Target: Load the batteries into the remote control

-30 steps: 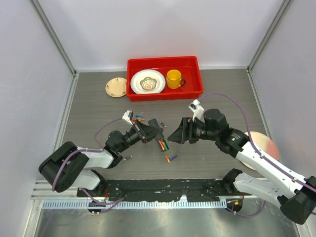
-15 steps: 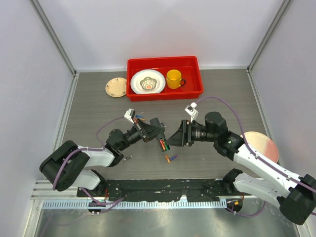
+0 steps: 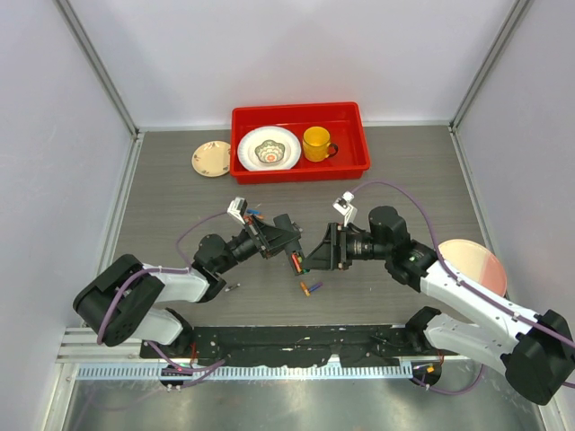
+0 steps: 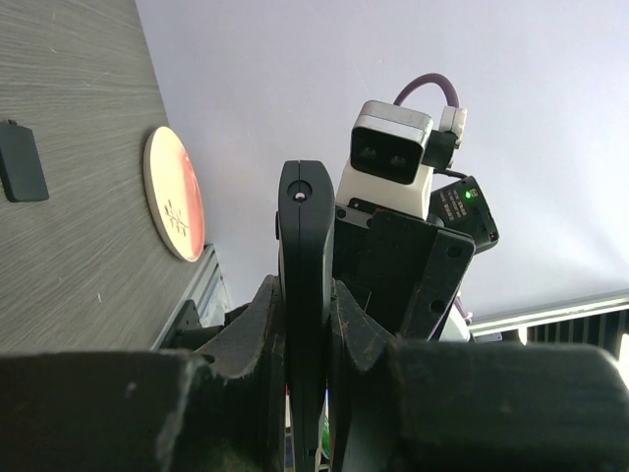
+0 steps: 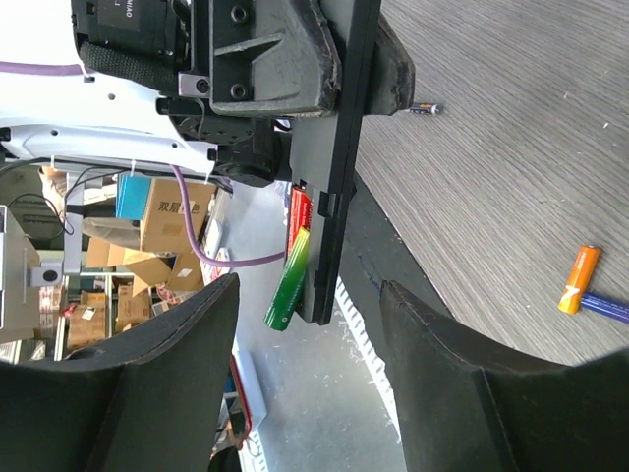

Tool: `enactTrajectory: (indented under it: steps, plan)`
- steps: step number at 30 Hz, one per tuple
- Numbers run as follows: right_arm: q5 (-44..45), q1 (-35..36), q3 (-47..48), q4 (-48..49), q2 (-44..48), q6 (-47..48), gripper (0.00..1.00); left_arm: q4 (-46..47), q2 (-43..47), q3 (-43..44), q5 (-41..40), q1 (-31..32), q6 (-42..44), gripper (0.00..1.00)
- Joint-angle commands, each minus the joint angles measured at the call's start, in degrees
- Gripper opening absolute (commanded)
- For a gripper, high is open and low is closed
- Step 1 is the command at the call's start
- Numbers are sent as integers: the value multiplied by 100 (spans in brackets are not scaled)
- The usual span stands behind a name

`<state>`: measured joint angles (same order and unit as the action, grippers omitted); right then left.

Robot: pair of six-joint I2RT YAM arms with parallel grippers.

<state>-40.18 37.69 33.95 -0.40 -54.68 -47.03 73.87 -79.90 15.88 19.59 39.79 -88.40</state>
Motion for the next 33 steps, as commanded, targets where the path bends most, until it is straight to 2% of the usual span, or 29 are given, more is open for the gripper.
enactTrajectory:
  steps: [1,33]
  plan:
    - [-235,-34,-3,505,10,-96,63,972,27,196,97,-6,-54,0]
    - [-569,-43,-328,1297,-281,-588,41,1016,44,214,167,-6,-116,0]
